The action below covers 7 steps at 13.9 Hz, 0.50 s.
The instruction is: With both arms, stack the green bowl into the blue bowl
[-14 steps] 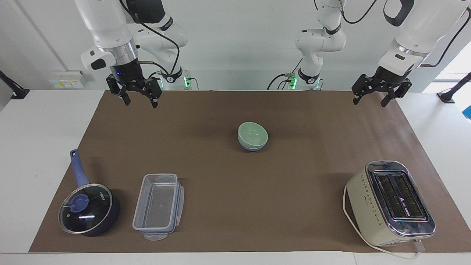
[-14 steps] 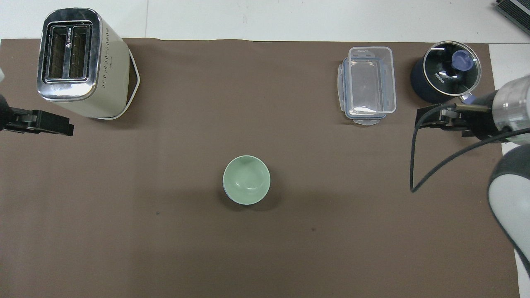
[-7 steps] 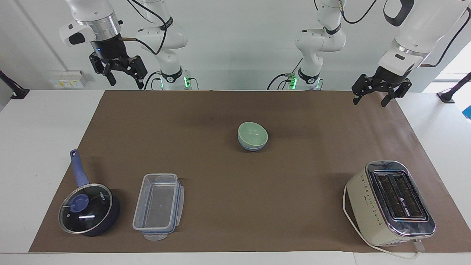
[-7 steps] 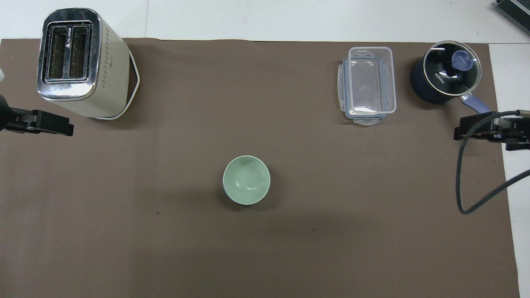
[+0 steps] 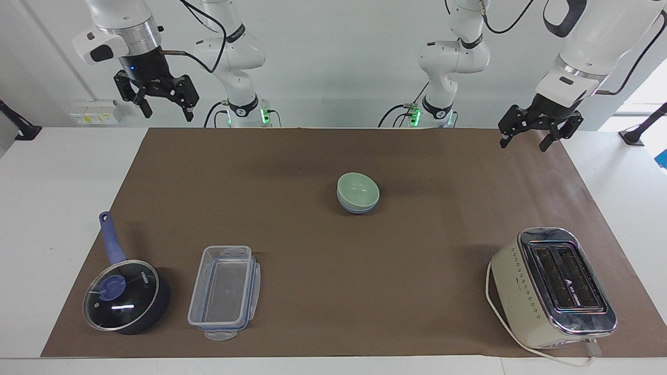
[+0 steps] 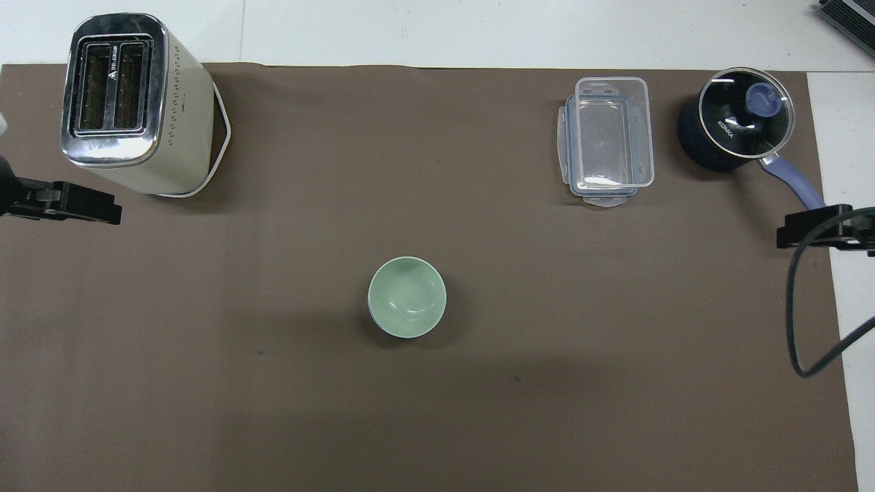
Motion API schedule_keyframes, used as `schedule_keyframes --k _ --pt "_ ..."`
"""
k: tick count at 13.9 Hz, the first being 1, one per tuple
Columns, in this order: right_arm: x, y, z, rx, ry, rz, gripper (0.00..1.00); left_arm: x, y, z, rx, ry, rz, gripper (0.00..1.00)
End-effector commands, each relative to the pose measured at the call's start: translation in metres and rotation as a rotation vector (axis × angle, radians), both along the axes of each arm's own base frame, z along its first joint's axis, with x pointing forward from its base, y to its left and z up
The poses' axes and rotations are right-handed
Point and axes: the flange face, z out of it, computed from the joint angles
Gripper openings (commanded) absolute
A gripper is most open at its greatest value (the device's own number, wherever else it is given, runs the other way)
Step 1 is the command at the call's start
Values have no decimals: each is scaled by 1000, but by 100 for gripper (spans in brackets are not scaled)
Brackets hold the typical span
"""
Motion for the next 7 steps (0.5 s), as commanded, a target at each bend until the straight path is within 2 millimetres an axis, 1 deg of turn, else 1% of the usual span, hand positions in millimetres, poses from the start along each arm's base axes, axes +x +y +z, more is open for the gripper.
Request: schedule_keyframes --k 1,3,5,7 --pt "-5 -6 6 -13 -5 16 100 -5 4 4 13 4 -4 100" --pt "-6 -7 5 -13 -2 18 100 -5 4 4 13 4 -6 100" --pt "-5 -5 6 -15 -8 21 100 -6 -1 5 11 2 -13 100" --pt "-5 -6 6 -13 -10 20 100 -6 2 6 11 1 -4 100"
